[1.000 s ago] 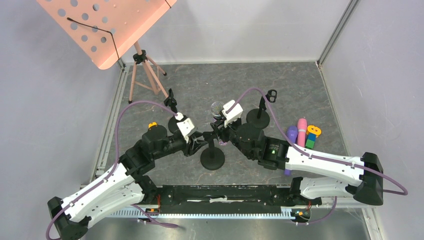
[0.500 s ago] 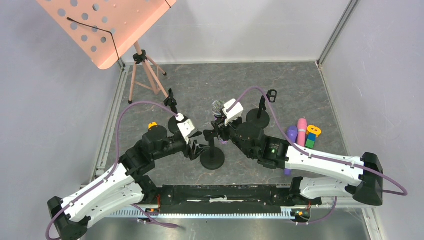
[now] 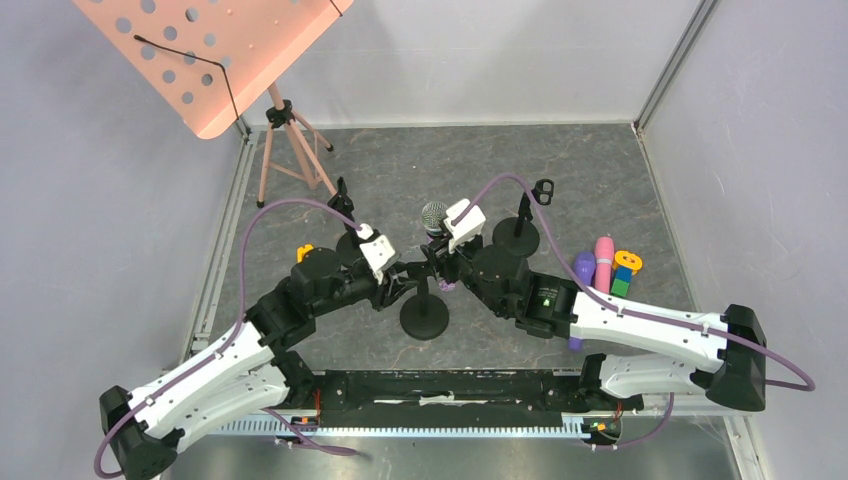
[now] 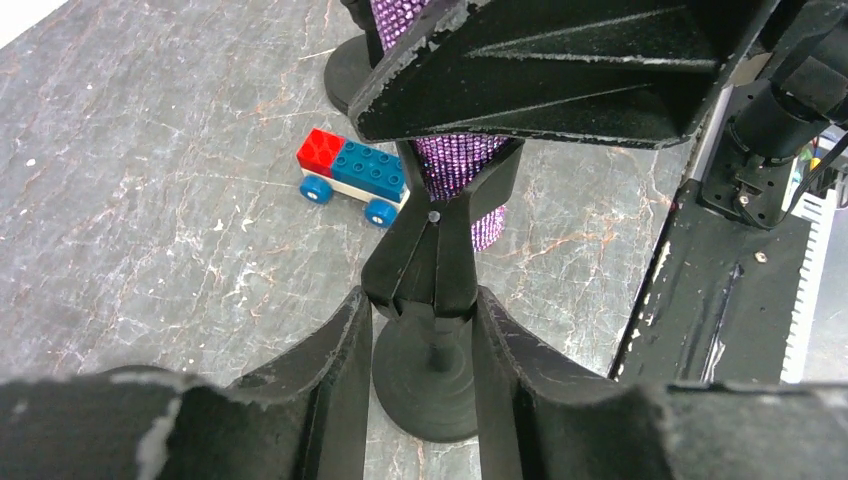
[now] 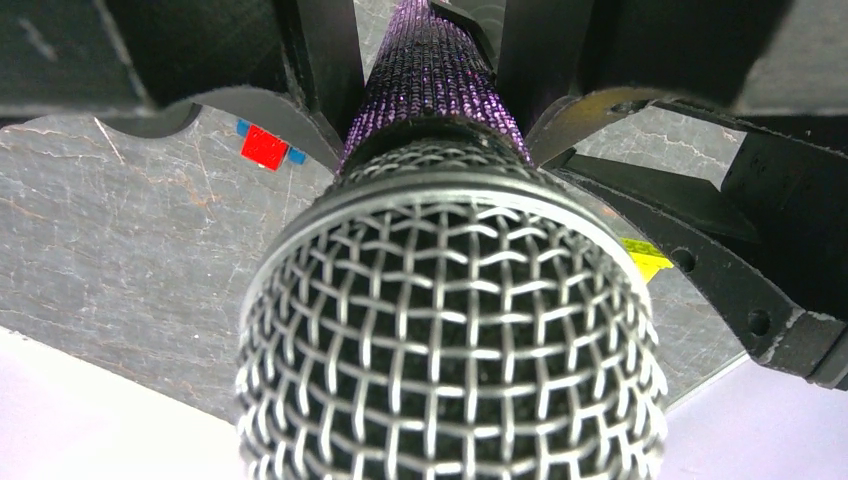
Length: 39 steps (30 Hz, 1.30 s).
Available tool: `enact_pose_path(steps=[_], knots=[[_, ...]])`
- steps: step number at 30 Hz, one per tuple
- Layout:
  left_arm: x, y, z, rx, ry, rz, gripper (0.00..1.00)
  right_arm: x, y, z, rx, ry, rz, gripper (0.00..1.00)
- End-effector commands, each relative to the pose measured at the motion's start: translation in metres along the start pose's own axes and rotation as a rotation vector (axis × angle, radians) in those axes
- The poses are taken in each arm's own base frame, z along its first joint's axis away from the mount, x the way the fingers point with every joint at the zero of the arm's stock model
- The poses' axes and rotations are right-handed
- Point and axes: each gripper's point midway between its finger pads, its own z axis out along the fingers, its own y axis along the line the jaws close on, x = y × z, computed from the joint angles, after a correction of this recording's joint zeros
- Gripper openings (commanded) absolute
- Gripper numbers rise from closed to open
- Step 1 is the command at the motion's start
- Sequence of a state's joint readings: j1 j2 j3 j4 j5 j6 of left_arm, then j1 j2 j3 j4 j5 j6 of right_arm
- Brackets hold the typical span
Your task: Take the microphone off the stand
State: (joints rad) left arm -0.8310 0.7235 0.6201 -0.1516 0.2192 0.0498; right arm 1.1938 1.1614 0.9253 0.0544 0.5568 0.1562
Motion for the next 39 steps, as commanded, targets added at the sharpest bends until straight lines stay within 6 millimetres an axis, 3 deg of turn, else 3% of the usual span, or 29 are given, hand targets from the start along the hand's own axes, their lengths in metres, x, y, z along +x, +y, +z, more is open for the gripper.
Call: enact_pose_path(steps=[1, 6, 13, 18, 23, 26, 28, 39], knots=[[-0.01, -0.002, -0.006, 0.004, -0.055, 0.029, 0.19, -0.011, 0.001, 0.0, -0.005, -0.03, 0.011, 0.46], [-0.007, 0.003, -0.01, -0.028, -0.035, 0.038, 0.05, -0.007, -0.018, -0.001, 0.093, -0.011, -0.016, 0.44], [-0.005, 0.005, -0.007, -0.031, -0.021, 0.034, 0.07, -0.005, -0.038, -0.01, 0.183, -0.007, -0.026, 0.43], [-0.006, 0.003, -0.006, -0.026, -0.028, 0.018, 0.56, 0.006, -0.044, -0.015, 0.179, -0.004, 0.007, 0.44], [-0.015, 0.0, -0.007, -0.01, -0.066, 0.002, 0.8, 0.024, -0.057, -0.021, 0.201, 0.013, 0.046, 0.44], [-0.019, -0.003, -0.009, -0.001, -0.088, -0.006, 0.84, 0.034, -0.062, -0.023, 0.2, 0.025, 0.063, 0.44], [-0.019, -0.003, -0.011, -0.004, -0.098, -0.013, 0.98, 0.041, -0.066, -0.025, 0.204, 0.037, 0.076, 0.44], [-0.032, 0.009, -0.031, -0.105, -0.213, -0.063, 1.0, 0.098, -0.088, -0.048, 0.155, 0.149, 0.165, 0.45]])
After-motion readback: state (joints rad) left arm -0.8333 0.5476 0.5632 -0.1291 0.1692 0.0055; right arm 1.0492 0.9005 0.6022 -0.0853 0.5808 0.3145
